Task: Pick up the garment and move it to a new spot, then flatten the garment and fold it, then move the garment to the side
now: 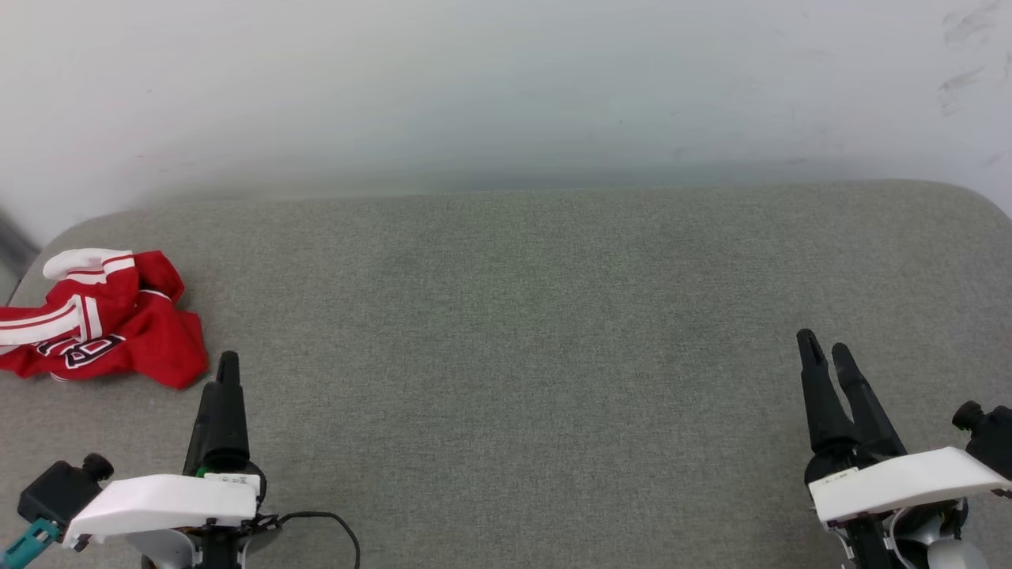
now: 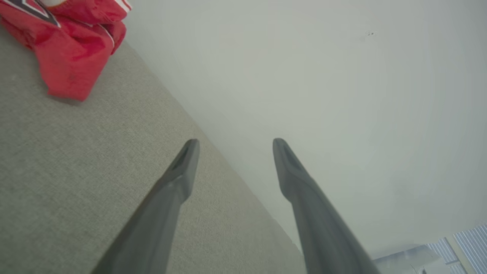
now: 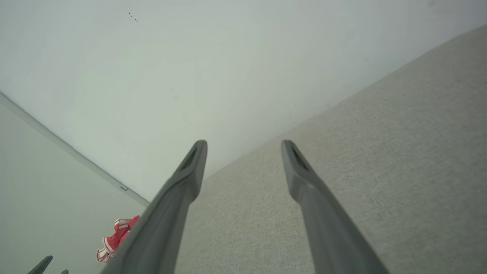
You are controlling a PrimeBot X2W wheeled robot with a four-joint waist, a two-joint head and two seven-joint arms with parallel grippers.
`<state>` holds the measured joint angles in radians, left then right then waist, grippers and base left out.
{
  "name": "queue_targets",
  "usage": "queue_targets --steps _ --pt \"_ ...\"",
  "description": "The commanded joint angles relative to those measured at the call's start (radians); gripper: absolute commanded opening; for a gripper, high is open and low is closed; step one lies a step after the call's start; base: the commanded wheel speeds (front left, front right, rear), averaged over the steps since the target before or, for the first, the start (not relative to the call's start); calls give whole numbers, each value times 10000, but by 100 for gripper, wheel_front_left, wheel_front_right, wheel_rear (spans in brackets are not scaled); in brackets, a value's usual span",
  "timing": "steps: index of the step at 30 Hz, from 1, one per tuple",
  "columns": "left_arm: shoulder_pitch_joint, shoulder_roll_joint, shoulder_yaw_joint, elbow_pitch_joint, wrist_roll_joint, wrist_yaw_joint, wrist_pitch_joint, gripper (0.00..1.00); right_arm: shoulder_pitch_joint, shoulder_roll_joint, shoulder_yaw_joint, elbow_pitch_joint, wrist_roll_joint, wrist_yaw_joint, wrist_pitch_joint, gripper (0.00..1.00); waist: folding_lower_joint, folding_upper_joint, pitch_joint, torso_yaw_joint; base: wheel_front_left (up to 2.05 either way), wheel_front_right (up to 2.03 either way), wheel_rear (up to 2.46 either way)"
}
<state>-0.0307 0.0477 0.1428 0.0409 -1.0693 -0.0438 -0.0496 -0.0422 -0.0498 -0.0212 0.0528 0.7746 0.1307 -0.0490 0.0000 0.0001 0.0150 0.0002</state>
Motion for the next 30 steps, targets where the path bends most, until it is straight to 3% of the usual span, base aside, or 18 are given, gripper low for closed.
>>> queue_targets --steps 1,8,12,17,30 --pt "17 22 -151 -351 536 54 -117 100 -159 -12 75 -299 -568 0 -120 100 0 -1 4 -1 0 0 0" --pt "235 23 -801 -797 2310 92 -356 100 -76 -12 227 -551 -1965 0 -356 100 0 -1 24 -8 0 0 0" --pt "293 25 -1128 -961 3259 467 -479 100 -22 -12 251 -551 -2686 0 -487 100 0 -1 34 -10 0 0 0" --pt "332 67 -1640 -1151 4285 625 -602 100 13 -11 296 -552 -3305 0 -608 100 0 -1 46 -12 0 0 0" --pt "365 959 -3505 -723 6112 1792 -998 100 171 -10 469 -572 -5128 0 -1002 100 0 -1 56 -30 0 0 0"
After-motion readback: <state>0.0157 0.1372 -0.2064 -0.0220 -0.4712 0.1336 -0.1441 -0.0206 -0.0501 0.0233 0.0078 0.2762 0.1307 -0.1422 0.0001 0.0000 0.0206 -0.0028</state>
